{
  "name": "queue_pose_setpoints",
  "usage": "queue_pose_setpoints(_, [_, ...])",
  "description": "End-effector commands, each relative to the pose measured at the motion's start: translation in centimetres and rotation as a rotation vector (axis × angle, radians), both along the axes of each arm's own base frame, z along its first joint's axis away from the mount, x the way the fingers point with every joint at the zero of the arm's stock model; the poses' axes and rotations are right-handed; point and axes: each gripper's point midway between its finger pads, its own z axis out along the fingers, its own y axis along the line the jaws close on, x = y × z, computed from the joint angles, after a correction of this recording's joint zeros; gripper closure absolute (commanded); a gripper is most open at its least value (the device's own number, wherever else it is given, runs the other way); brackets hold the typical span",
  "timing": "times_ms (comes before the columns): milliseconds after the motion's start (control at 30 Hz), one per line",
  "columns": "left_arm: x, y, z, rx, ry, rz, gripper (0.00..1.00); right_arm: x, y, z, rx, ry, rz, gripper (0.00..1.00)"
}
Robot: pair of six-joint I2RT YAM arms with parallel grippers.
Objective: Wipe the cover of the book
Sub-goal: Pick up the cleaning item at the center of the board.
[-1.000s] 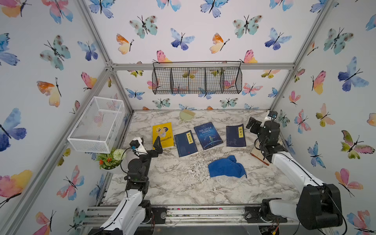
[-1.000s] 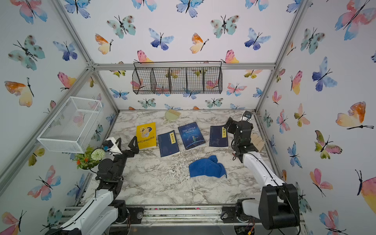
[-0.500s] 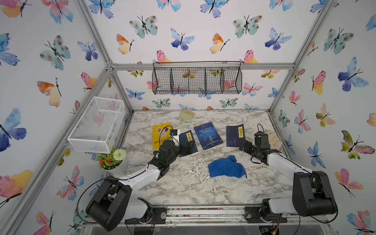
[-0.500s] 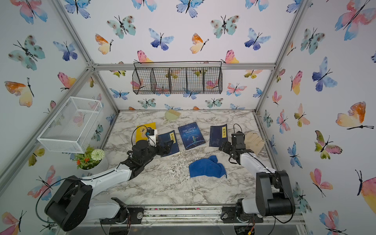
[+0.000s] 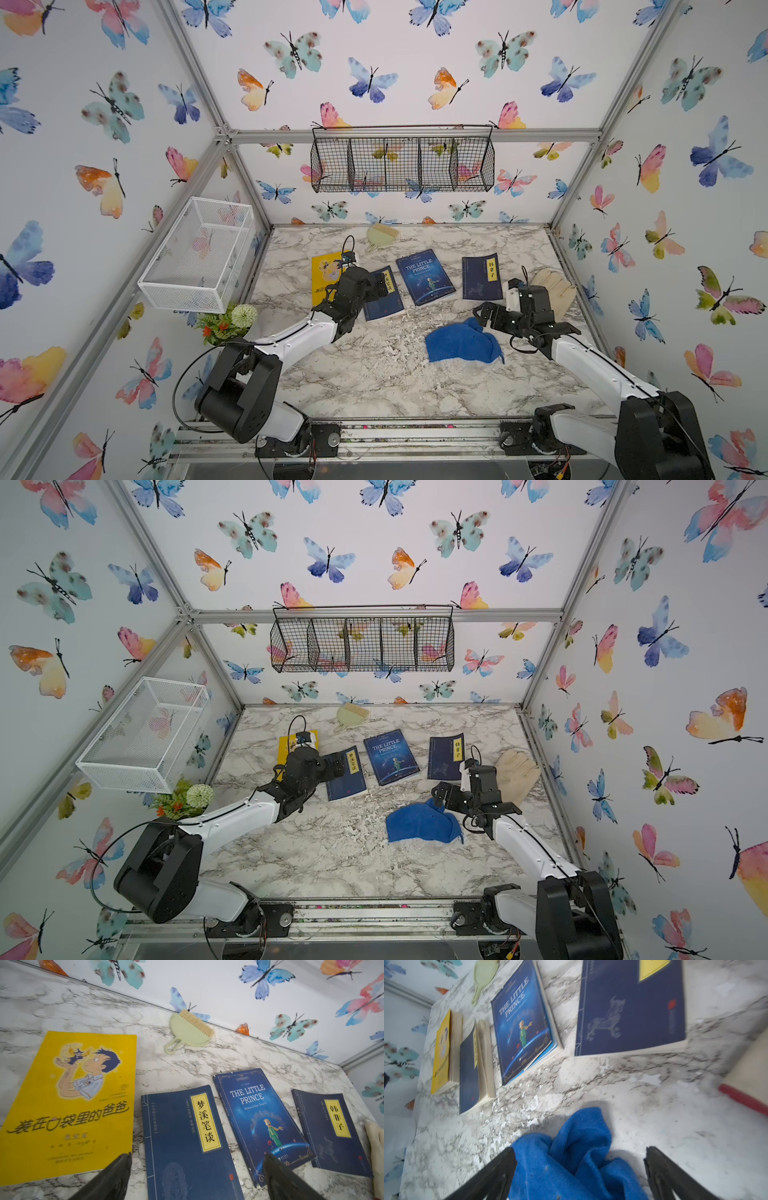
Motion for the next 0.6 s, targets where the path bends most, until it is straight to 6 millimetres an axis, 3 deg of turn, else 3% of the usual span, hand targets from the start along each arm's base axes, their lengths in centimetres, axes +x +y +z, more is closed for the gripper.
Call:
queue_pose_setpoints(0, [-0.8, 1.9, -2.1, 0.044, 0.081, 0.080, 0.02, -1.9, 2.6, -2.0, -0.002, 0.074, 0.086, 0.02])
queue_pose_setpoints(167, [-0.9, 3.7, -1.8, 0.047, 0.106, 0.169, 0.02, -2.5, 4.8, -3.7, -0.089, 0.104, 0.125, 0.04])
queue_pose_setpoints(333, [-1.1, 4.1, -1.9, 0.001, 0.115, 0.159, 0.02, -3.4, 4.4, -7.0, -0.224, 0.167, 0.123, 0.08])
queue_pose_setpoints(433, [-1.2, 4.5, -1.9, -0.021, 0.121, 0.160, 0.02, -3.7, 3.5, -8.6, -0.282, 0.209, 0.102, 0.18])
queue_pose_setpoints(567, [-1.5, 5.0, -2.0, -0.070, 0.123, 0.155, 0.02, -3.2, 2.7, -8.9, -0.334, 0.212, 0.072, 0.37])
